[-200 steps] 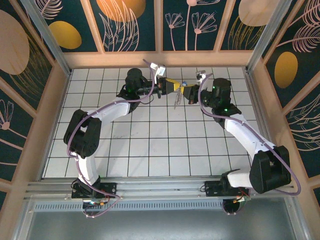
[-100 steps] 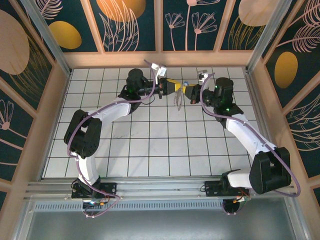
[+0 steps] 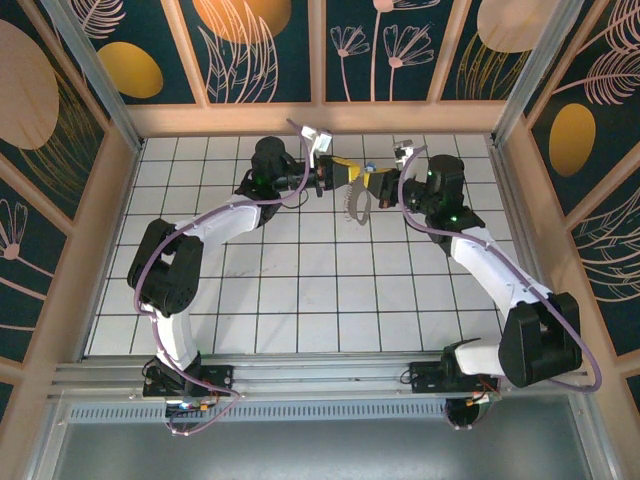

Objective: Put the keys on the keyring

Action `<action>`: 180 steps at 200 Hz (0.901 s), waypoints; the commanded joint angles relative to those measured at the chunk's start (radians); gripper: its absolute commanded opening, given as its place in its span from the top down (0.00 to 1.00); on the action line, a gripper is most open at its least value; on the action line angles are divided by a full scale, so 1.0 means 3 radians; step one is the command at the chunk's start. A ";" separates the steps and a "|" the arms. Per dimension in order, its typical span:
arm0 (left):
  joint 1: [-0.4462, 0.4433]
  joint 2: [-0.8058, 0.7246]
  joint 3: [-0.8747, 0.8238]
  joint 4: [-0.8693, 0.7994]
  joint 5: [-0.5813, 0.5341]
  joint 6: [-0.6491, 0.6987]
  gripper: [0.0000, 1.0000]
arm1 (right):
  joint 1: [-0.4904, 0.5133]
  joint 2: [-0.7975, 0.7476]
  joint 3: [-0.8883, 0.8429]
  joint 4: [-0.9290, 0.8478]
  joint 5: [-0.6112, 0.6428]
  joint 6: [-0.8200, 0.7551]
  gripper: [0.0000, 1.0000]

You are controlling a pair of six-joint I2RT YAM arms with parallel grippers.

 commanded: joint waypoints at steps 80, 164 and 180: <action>-0.0008 -0.0111 0.0008 0.0109 0.0107 0.0039 1.00 | 0.0048 0.0047 0.0188 -0.0086 0.0147 -0.0143 1.00; -0.0008 -0.0116 -0.0010 0.0093 0.0118 0.0054 1.00 | -0.0200 -0.0128 0.0226 -0.0147 0.0107 -0.0134 1.00; -0.0010 -0.0116 -0.0015 0.0103 0.0113 0.0054 1.00 | -0.0201 -0.0119 0.0251 -0.0168 0.0096 -0.0134 1.00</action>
